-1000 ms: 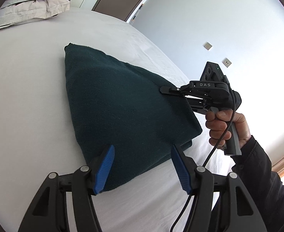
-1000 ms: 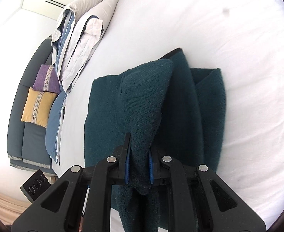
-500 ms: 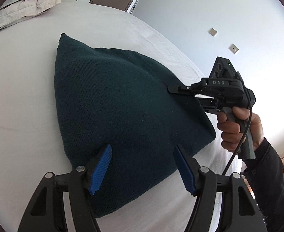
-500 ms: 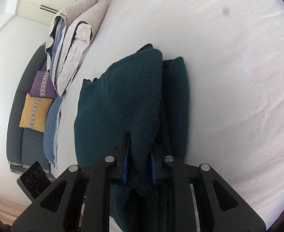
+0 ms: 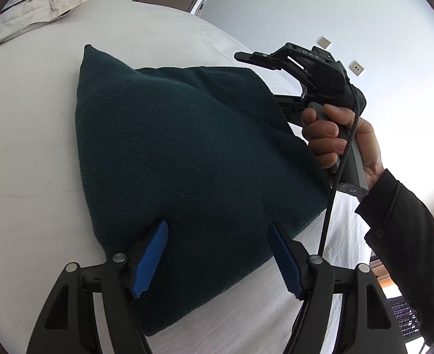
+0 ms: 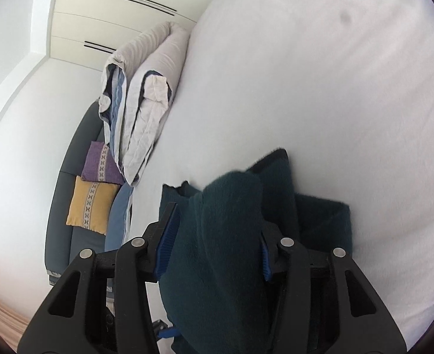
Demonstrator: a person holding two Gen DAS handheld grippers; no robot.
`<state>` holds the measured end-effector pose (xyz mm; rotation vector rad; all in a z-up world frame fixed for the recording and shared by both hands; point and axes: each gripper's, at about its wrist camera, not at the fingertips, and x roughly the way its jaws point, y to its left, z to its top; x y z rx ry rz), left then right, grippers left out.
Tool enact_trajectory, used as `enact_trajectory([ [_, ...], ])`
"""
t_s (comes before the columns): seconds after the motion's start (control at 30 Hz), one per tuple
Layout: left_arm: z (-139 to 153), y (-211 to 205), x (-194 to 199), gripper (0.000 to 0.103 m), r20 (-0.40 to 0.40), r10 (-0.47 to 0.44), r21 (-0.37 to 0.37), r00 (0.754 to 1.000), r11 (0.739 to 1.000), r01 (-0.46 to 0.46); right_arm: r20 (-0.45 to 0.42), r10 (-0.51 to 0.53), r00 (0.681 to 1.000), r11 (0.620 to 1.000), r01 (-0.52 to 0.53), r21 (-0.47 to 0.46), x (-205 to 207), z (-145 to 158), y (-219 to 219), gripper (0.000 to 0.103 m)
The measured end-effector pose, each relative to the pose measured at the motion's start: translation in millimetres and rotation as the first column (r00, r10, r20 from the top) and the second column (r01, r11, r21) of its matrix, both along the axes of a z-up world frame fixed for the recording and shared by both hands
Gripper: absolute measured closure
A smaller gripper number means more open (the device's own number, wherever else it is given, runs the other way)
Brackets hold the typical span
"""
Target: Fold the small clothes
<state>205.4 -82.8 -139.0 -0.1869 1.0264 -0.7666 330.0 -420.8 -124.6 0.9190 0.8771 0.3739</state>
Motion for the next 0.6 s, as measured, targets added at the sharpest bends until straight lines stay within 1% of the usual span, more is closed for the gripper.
enact_trajectory([
  [0.03, 0.5, -3.0, 0.2, 0.029, 0.004, 0.0, 0.002, 1.0, 1.0, 0.0, -0.011, -0.003, 1.0, 1.0, 0.003, -0.017, 3.3, -0.8, 0.4, 0.058],
  [0.1, 1.4, -4.7, -2.1, 0.027, 0.013, 0.001, 0.009, 1.0, 1.0, -0.001, -0.086, -0.014, 0.996, 0.998, 0.009, -0.061, 4.6, -10.7, -3.0, 0.058],
  [0.13, 2.0, -4.9, -3.0, 0.027, 0.016, 0.001, 0.012, 1.0, 1.0, -0.002, -0.111, -0.009, 0.994, 0.999, 0.003, -0.054, 1.4, -15.5, -5.8, 0.058],
  [0.2, 2.1, -2.1, -4.2, 0.027, 0.012, 0.007, 0.008, 1.0, 1.0, -0.007, -0.111, 0.006, 0.994, 0.999, -0.01, -0.04, -10.1, -12.7, -8.3, 0.058],
  [0.27, 2.2, 0.6, -3.8, 0.027, 0.001, 0.011, -0.002, 1.0, 1.0, -0.011, -0.115, 0.042, 0.992, 0.997, -0.049, -0.052, -27.3, -5.1, -6.7, 0.056],
  [0.33, 5.8, -5.1, -1.8, 0.027, -0.006, 0.013, -0.002, 1.0, 1.0, -0.013, -0.135, 0.073, 0.988, 0.993, -0.085, -0.081, -53.0, 0.2, -3.1, 0.056],
  [0.43, 7.8, -8.6, 0.6, 0.027, -0.011, 0.018, 0.001, 1.0, 1.0, -0.018, -0.199, 0.114, 0.973, 0.988, -0.133, -0.083, -90.6, -2.7, 4.4, 0.056],
  [0.57, 8.4, -13.7, 6.9, 0.027, -0.012, 0.019, 0.006, 1.0, 1.0, -0.019, -0.206, 0.137, 0.969, 0.984, -0.157, -0.084, -137.4, -3.8, 15.7, 0.056],
  [0.6, 8.5, -14.2, 7.3, 0.027, -0.012, 0.019, 0.009, 1.0, 1.0, -0.018, -0.21, 0.143, 0.967, 0.982, -0.165, -0.092, -150.3, -7.3, 16.6, 0.059],
])
